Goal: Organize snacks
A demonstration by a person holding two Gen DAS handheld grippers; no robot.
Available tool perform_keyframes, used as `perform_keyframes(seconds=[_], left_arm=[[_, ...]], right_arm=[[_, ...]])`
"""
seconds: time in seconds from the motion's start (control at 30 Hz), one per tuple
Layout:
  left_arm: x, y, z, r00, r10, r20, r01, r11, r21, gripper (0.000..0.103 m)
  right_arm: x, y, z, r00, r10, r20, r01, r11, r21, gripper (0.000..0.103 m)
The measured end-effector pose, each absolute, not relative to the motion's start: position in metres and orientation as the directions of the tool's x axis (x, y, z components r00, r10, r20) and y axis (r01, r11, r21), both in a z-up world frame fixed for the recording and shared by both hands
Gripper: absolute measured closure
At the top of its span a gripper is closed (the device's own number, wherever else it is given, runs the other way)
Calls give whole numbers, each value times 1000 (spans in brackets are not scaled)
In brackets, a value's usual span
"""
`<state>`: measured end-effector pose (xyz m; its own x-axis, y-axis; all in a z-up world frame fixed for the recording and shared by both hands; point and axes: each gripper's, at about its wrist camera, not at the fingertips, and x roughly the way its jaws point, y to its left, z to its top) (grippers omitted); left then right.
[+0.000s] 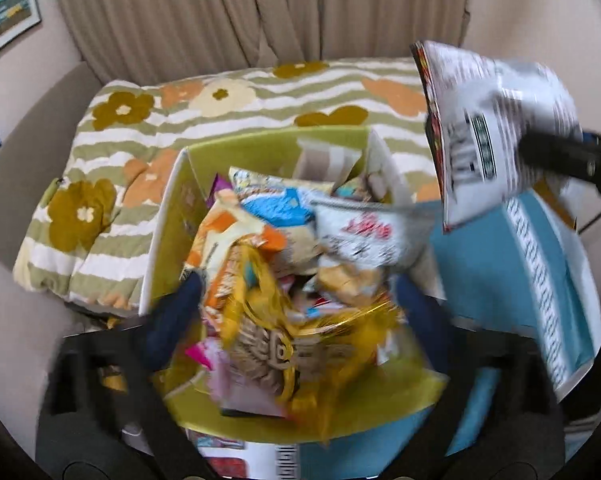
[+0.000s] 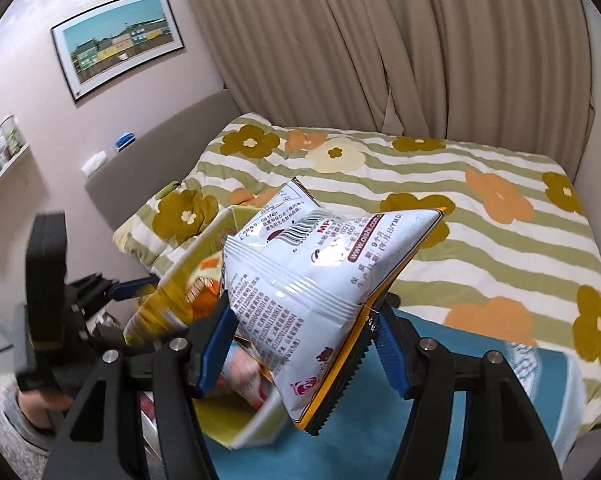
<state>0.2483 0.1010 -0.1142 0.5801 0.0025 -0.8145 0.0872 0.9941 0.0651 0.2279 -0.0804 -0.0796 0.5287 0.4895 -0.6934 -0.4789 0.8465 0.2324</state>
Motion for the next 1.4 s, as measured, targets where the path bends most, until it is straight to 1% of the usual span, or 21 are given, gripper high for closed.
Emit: perform_keyframes(seconds=[0.17,0.37,0.5,0.57,0.6,0.63,0.67,0.7,0.73,0.8,0.93,1.07,1.17,1.3,1.4], left_arm=[[243,130,-118,576,-39,-816,148,987,57,0],[248,170,-112,581,-84,-810,150,989,5,0],[255,186,-109,584,-87,-807,151,989,3,0],[258,192,-109,583,-88,-808,156,988,5,0],[259,195,-109,582,-88,-808,159,987,8,0],[259,197,-110,580,-85,-810,162,987,13,0],[259,200,-111,578,-80,-812,161,987,18,0],[258,203,-112,578,-74,-813,158,987,23,0],[256,205,-113,579,-66,-812,152,988,28,0],[251,208,-116,576,-59,-816,140,990,27,0],[238,208,-120,564,-75,-823,117,993,-10,0],[220,197,-114,577,-44,-816,90,996,10,0],[205,185,-102,601,-24,-799,77,997,28,0],[177,162,-81,649,0,-761,70,996,60,0],[153,143,-62,686,1,-727,57,997,56,0]], right_arm=[[227,-52,-84,532,441,-723,-437,874,212,43],[233,-29,-90,526,391,-755,-385,901,199,41],[241,-9,-89,515,383,-767,-381,904,195,41],[244,1,-92,502,381,-776,-390,901,190,39],[245,8,-93,497,378,-781,-395,900,185,32],[247,15,-95,493,380,-783,-405,896,181,20],[248,19,-97,490,386,-782,-415,892,180,13],[248,23,-98,500,385,-775,-421,891,172,3],[246,24,-97,522,381,-763,-417,895,161,1],[238,20,-95,577,371,-728,-394,907,150,1],[226,13,-93,591,370,-717,-387,910,151,1],[213,7,-84,604,370,-706,-396,908,137,1],[196,0,-75,618,366,-695,-393,910,130,1],[165,-19,-60,660,319,-680,-348,932,100,1],[134,-41,-45,702,282,-654,-308,948,77,1]])
